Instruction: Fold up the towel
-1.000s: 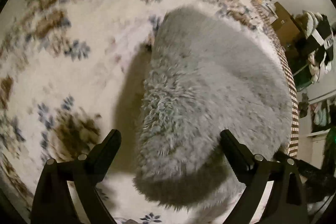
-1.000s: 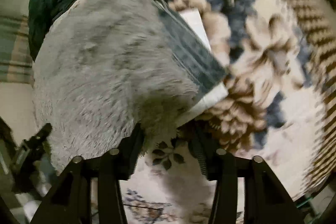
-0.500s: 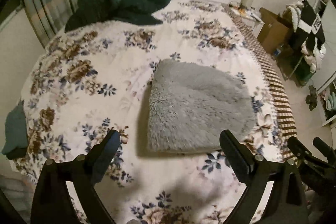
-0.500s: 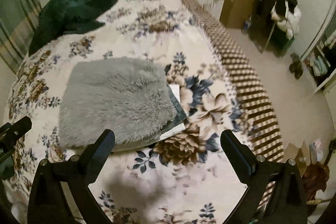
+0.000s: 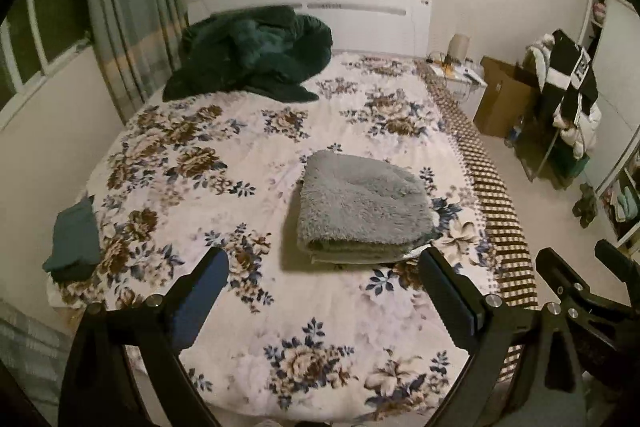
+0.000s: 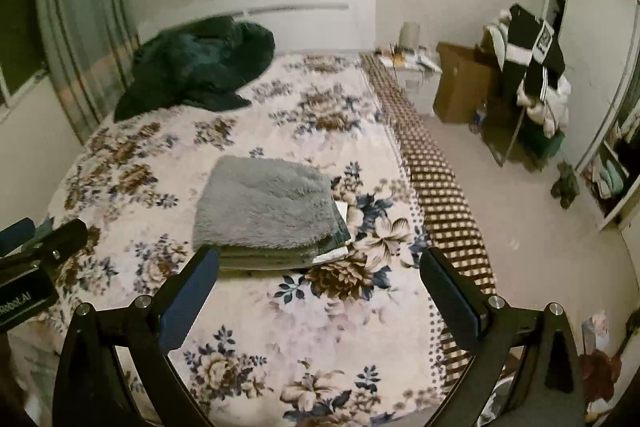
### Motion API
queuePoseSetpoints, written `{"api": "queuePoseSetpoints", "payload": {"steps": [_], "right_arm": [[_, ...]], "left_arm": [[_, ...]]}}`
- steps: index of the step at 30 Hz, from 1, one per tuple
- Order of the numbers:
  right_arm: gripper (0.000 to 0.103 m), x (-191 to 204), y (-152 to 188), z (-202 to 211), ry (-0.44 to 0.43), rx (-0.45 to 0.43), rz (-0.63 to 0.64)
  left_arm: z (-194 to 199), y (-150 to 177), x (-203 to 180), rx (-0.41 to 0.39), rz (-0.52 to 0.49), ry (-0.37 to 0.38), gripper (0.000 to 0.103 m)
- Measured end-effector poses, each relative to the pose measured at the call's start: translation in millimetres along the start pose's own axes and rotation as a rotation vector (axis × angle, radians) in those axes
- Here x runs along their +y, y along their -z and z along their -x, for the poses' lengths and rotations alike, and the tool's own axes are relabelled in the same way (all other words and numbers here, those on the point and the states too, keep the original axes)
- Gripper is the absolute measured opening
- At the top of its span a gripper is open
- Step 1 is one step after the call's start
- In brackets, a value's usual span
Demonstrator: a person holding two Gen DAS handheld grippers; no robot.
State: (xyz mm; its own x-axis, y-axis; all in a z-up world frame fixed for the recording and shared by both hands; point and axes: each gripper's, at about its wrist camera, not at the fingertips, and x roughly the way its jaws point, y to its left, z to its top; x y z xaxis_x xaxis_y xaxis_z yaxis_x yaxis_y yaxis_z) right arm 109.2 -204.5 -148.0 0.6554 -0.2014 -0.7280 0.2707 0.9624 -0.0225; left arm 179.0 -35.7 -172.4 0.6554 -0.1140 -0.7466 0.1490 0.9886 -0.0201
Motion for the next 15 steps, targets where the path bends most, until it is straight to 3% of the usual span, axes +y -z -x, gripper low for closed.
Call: {"api": "queuePoseSetpoints", "payload": {"steps": [8, 12, 15], "right_arm": [[0.102, -3, 22, 128, -0.042, -0.090, 0.018], [0.102, -4, 29, 171, -0.037, -0.112, 0.020], [0.103, -5, 29, 193, -0.029, -0.118, 0.011]], "left_arm": [[77, 26, -1, -0.054, 0.007, -0.027, 0.097], [96, 30, 2, -0.068, 0.016, -0.011, 0.097], [106, 28, 5, -0.076, 0.011, -0.008, 0.103]]}}
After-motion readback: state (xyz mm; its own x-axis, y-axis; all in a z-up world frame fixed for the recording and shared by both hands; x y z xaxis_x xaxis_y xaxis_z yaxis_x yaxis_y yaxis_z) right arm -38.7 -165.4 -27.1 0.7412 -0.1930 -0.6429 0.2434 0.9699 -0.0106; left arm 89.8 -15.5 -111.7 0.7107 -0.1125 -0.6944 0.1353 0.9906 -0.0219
